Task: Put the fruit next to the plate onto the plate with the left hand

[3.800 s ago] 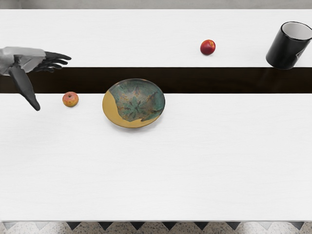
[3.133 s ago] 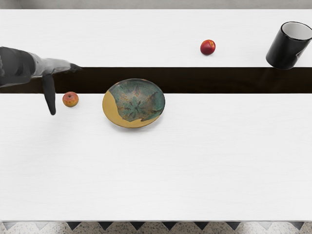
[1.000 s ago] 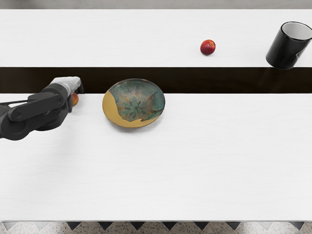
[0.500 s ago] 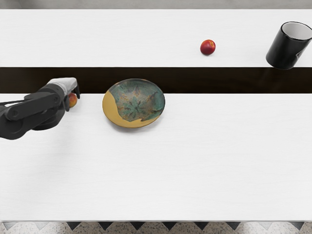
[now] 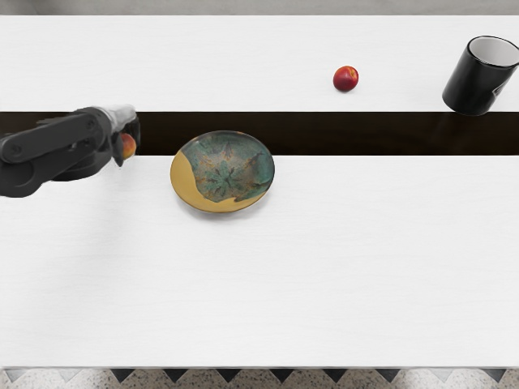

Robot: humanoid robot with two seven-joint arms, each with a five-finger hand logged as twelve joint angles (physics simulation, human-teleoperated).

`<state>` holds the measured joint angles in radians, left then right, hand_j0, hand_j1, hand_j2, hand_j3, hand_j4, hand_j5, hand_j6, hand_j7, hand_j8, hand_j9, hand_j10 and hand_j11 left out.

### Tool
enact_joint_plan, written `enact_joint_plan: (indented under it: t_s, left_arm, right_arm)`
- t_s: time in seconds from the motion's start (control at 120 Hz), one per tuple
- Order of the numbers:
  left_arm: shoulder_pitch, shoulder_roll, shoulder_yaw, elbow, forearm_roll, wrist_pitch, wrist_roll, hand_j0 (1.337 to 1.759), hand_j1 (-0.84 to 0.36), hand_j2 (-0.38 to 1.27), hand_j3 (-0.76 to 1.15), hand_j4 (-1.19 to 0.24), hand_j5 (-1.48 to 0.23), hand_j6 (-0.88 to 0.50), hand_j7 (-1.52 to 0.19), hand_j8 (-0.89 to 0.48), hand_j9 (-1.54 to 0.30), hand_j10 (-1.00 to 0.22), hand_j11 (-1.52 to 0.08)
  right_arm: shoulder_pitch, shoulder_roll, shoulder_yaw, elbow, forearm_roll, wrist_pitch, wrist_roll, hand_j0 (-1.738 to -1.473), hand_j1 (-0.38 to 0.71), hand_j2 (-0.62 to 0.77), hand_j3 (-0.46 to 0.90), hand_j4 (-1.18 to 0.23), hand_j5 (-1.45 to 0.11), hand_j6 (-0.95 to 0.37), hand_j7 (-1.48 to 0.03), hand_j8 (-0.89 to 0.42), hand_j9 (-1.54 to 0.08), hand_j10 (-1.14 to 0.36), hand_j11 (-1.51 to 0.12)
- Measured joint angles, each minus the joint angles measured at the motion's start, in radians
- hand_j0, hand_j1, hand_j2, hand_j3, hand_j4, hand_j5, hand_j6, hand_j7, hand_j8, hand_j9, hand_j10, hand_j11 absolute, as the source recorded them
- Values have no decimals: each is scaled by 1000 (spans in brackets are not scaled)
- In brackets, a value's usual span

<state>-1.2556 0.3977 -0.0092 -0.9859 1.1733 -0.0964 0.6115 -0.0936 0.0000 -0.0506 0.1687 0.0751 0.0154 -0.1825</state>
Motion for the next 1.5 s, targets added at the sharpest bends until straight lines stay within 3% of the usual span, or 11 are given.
enact_joint_plan:
  t_s: [0.183, 0.442, 0.725, 1.1, 1.158, 1.367, 1.5]
  left_arm:
    - [-87, -24, -4, -8, -83, -77, 0, 1654, -333, 306, -32, -647, -1029, -390, -982, -420, -977, -738, -974]
    - [-117, -108, -19, -55, -119, -98, 0, 1653, -325, 287, -9, -645, -1043, -386, -990, -425, -975, -739, -974]
    - [-104, -202, -42, -60, -118, -91, -1, 1653, -344, 287, -2, -658, -1015, -394, -971, -415, -969, -718, -972]
    - [-41, -218, -23, -47, -101, -52, 0, 1653, -339, 297, 0, -676, -981, -425, -939, -444, -942, -698, -943]
    - [-43, -217, -19, -46, -100, -50, -1, 1654, -289, 255, 0, -616, -884, -426, -848, -448, -852, -634, -853]
    - [-53, -206, -36, -55, -115, -49, -1, 1657, 63, 103, 0, -271, -381, -203, -368, -211, -370, -277, -370]
    - [-88, -75, -124, -114, -256, -131, -1, 1657, 185, 57, 0, -155, -216, -120, -209, -124, -210, -159, -210]
  right_arm:
    - [0, 0, 0, 0, 0, 0, 0, -1658, -349, 0, 0, 0, 0, 0, 0, 0, 0, 0, 0]
    - [0, 0, 0, 0, 0, 0, 0, -1658, -349, 0, 0, 0, 0, 0, 0, 0, 0, 0, 0]
    - [0, 0, 0, 0, 0, 0, 0, -1658, -349, 0, 0, 0, 0, 0, 0, 0, 0, 0, 0]
    - [0, 0, 0, 0, 0, 0, 0, -1658, -349, 0, 0, 0, 0, 0, 0, 0, 0, 0, 0]
    - [0, 0, 0, 0, 0, 0, 0, -1658, -349, 0, 0, 0, 0, 0, 0, 0, 0, 0, 0]
    - [0, 0, 0, 0, 0, 0, 0, -1658, -349, 0, 0, 0, 0, 0, 0, 0, 0, 0, 0]
    - [0, 0, 0, 0, 0, 0, 0, -1658, -349, 0, 0, 0, 0, 0, 0, 0, 0, 0, 0]
